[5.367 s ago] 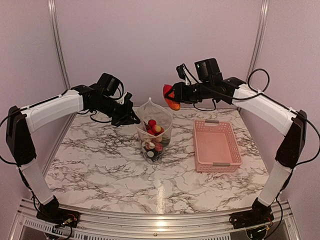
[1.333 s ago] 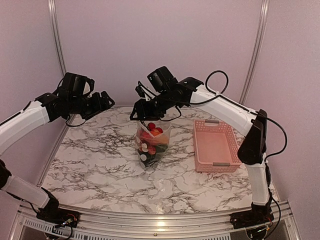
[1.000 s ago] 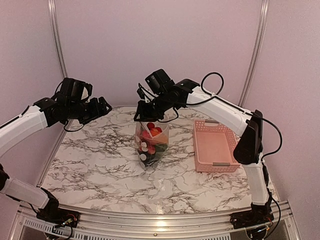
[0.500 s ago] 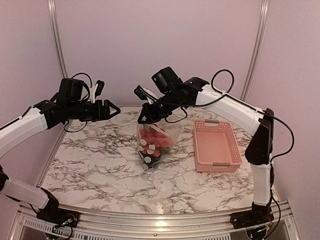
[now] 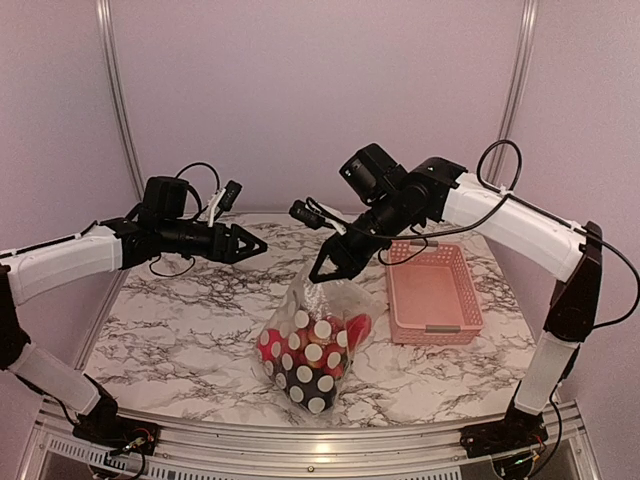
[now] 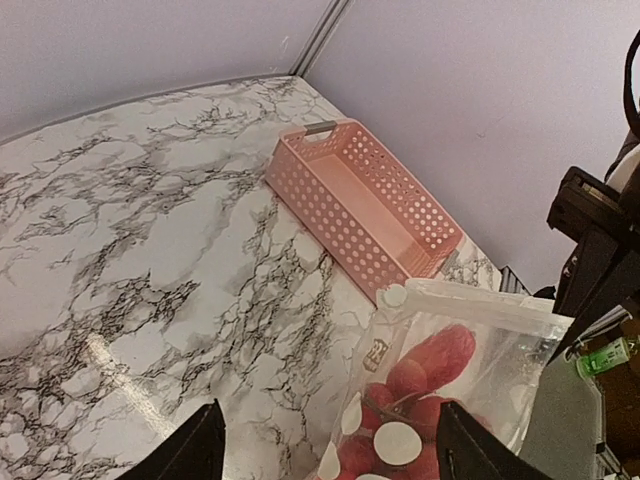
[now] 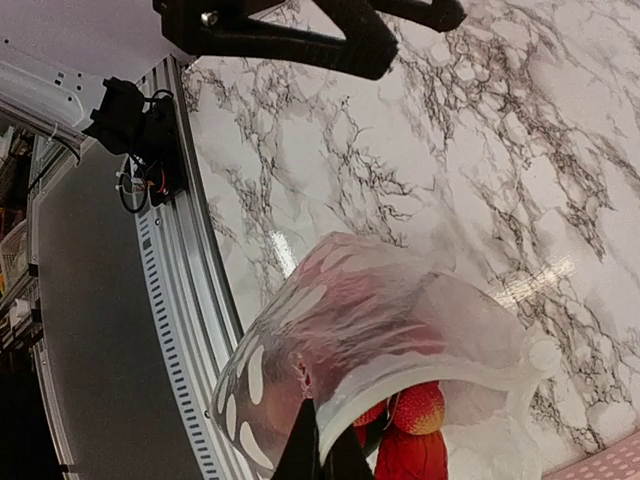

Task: Place the food in the zip-top bag and seal the zipper
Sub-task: Pick up the zipper food storage bag from the center of the board, then pass from the right arm to the left

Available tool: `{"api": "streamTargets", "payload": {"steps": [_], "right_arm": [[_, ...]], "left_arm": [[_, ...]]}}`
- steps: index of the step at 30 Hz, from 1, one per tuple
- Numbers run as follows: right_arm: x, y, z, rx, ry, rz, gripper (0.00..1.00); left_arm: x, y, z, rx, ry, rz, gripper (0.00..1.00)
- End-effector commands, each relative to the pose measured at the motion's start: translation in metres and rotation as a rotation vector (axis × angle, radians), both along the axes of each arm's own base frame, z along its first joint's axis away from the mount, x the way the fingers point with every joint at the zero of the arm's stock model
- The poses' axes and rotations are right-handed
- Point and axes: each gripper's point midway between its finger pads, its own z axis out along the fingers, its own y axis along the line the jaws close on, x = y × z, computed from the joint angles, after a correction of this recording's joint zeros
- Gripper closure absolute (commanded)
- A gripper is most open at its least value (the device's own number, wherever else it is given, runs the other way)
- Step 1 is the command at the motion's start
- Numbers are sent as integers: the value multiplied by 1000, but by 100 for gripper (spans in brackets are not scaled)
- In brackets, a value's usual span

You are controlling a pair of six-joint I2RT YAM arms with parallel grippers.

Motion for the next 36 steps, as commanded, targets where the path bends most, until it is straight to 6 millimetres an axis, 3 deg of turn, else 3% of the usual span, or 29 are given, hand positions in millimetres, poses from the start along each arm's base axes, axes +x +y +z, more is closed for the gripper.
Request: {"api": "streamTargets", "payload": {"steps": [1,5,9,13,21,25,32,36], "right_arm": [[-15,-8,-1,-10,12,46,100],[-10,-21,-35,-133,63,-25,100],[2,-47,-60,-237,117,-149,100],[4,-58,-52,-222,109,-179,100],[3,-54,-47,-211,107,-150,100],[5,-53,-47,-216,103,-147,100],[5,-52,-46,-218,100,-140,100],[4,-52,-45,-215,109,-138,100]], "left_arm": [[-8,-37,-12,-133,128,-217,26],[-6,-48,-39,-135,262,-252,27],[-2,-48,-47,-127,259,-213,27],[-9,-56,-56,-184,319,-264,27],[-19,-89,-92,-168,424,-330,27],[-14,-98,-105,-145,437,-326,29],[-4,-110,-107,-213,448,-348,41],[4,-118,-103,-286,467,-343,42]]}}
